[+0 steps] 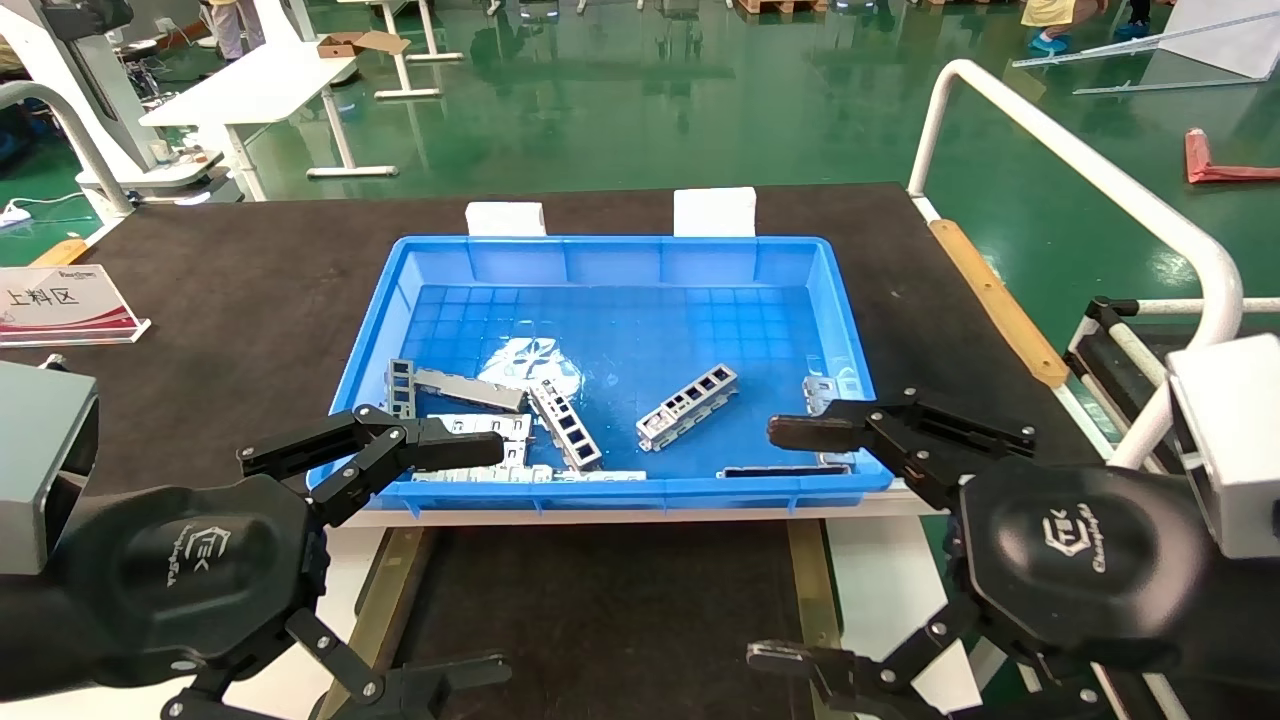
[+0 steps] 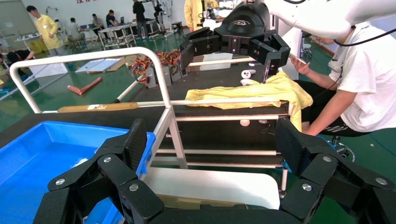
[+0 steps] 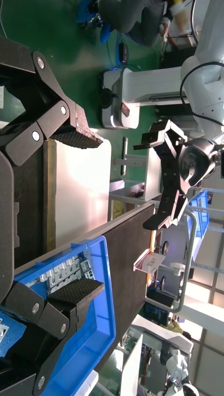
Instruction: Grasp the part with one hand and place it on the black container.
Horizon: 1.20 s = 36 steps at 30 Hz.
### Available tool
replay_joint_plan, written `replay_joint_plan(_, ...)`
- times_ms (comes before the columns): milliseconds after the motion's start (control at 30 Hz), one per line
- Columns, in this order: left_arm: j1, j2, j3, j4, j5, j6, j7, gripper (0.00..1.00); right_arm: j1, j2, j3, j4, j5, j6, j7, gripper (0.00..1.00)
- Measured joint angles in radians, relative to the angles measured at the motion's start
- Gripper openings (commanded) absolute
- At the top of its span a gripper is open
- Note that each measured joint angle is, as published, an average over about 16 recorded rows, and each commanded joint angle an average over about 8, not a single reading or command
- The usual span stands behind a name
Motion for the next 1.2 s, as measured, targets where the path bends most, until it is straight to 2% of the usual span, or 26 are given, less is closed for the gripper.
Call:
replay_joint_plan(567, -0.036, 0.049, 0.036, 0.010, 0.071, -0.047, -0.009, 1.00, 0.000, 0.000, -0.001, -0.001, 0.000, 0.000, 0.000, 1.00)
replay_joint_plan(867, -0.112, 0.144, 0.094, 0.090, 0.178, -0.088, 0.003, 1.00, 0.001, 0.000, -0.001, -0.001, 0.000, 0.000, 0.000, 1.00)
replay_joint_plan(1200, -0.215, 0.280, 0.168, 0.252, 0.323, -0.164, 0.028, 1.00, 0.001, 0.000, -0.001, -0.001, 0.001, 0.000, -0.001, 1.00)
